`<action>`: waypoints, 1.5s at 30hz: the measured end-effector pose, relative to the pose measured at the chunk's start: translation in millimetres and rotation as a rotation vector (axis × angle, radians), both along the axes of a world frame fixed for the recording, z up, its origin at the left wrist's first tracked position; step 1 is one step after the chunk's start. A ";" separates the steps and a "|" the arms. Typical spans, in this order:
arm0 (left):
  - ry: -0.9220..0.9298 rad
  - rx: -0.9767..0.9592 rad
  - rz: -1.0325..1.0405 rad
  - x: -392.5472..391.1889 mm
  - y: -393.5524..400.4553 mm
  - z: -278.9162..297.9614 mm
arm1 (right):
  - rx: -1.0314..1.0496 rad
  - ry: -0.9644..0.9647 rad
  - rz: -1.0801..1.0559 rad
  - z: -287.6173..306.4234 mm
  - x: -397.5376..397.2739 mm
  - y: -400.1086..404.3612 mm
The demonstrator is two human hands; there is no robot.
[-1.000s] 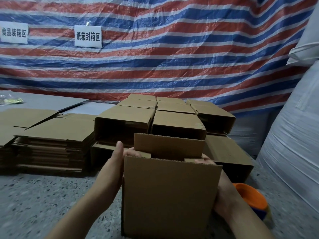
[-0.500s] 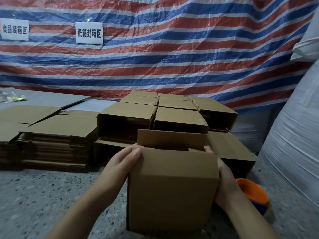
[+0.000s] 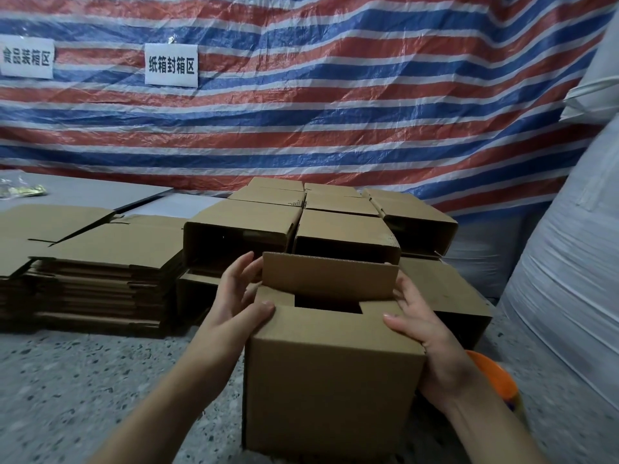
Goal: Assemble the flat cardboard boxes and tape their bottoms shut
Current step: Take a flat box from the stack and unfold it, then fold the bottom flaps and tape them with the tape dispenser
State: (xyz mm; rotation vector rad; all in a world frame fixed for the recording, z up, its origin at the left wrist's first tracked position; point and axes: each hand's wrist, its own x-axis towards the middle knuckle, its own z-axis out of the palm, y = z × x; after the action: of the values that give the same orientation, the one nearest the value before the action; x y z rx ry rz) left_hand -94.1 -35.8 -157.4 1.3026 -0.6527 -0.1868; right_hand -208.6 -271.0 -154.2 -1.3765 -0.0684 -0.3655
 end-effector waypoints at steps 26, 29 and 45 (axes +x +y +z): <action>-0.930 0.920 0.137 -52.0 -20.0 59.2 | -0.064 0.212 -0.144 11.0 -11.1 12.2; -1.051 1.023 0.116 -56.6 -28.3 53.0 | -0.089 0.265 -0.157 14.1 -10.3 9.5; -1.091 0.978 0.119 -52.9 -26.3 48.8 | -1.504 0.835 -0.753 -43.1 -44.4 -46.4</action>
State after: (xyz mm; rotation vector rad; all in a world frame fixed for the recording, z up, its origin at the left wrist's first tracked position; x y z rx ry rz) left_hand -146.9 -62.1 -108.6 2.3975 -1.5015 0.4041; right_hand -253.0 -317.3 -197.3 -2.9365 1.0988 -0.3047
